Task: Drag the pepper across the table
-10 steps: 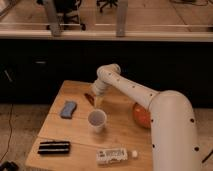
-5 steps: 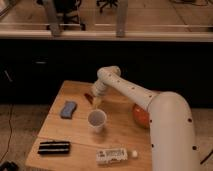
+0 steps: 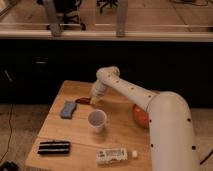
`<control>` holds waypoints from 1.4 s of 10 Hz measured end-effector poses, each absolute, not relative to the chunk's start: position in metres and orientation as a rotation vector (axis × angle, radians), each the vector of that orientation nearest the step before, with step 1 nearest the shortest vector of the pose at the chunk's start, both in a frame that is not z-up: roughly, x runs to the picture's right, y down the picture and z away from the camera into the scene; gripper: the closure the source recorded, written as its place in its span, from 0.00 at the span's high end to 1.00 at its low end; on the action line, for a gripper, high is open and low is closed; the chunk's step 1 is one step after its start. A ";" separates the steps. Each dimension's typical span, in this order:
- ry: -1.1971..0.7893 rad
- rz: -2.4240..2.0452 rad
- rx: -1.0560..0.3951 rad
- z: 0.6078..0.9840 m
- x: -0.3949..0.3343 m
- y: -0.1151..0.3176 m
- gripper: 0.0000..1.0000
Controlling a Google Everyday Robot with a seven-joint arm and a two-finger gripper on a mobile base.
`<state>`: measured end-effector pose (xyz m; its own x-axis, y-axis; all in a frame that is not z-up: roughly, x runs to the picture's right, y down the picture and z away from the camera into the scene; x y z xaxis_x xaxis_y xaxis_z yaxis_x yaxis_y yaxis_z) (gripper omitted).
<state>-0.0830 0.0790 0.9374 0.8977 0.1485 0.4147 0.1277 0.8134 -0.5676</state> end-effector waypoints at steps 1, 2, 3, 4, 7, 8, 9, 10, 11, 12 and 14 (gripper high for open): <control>-0.462 0.013 -0.624 0.937 -0.081 0.078 0.04; -0.461 0.015 -0.621 0.937 -0.079 0.077 0.00; -0.459 0.015 -0.619 0.936 -0.077 0.077 0.00; -0.455 0.018 -0.615 0.937 -0.074 0.076 0.00; -0.438 0.034 -0.606 0.941 -0.059 0.070 0.00; -0.434 0.041 -0.603 0.942 -0.054 0.068 0.00; -0.427 0.044 -0.598 0.944 -0.048 0.066 0.00; -0.421 0.051 -0.593 0.946 -0.042 0.064 0.00; -0.414 0.056 -0.592 0.947 -0.035 0.063 0.00; -0.408 0.059 -0.593 0.948 -0.030 0.063 0.00; -0.399 0.069 -0.584 0.950 -0.021 0.060 0.00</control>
<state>-0.0209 0.0600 0.9497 0.9212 0.1753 0.3473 0.0482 0.8344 -0.5490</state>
